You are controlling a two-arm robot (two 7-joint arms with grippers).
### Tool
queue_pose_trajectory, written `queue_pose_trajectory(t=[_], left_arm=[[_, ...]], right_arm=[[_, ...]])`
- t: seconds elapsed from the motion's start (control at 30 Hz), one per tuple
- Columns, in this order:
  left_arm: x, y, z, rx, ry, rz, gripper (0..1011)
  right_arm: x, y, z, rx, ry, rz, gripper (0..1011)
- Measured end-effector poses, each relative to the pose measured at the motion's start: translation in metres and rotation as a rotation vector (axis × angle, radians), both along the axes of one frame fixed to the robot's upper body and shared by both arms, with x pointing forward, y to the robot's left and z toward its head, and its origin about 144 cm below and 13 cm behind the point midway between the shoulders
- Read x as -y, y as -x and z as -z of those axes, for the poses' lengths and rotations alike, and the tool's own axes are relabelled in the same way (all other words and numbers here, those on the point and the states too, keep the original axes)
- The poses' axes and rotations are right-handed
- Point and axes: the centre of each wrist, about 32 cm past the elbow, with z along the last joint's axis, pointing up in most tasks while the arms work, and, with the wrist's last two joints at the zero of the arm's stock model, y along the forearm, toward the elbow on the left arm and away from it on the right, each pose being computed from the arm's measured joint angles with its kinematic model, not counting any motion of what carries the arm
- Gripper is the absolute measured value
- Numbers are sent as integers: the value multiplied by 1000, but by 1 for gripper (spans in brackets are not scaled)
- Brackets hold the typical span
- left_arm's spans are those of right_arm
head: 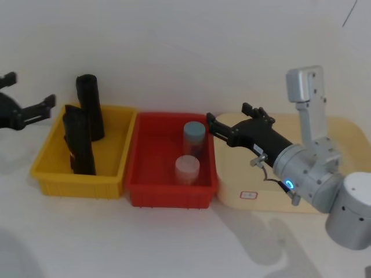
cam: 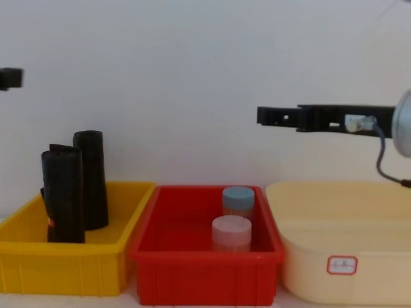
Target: Pick up the garbage bag with the one hand and transfer it to the other hand.
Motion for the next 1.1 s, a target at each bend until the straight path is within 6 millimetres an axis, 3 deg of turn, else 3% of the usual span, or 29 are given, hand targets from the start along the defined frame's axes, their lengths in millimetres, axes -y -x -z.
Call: queue_pose_trajectory(t=[0.3,0.53,1.1], left_arm=[[-23,4,10,-46,41,-62,1001],[-37,-7,24,-80,96,-67,1001],[-29,-49,53,-135,194,12,1001]], right_arm=[[-8,-10,7,-35,-1,-19,1002],[-12,-14,12,-57,-1,-34,1001],[-15,-14,18,-89,-2,-64,1001]])
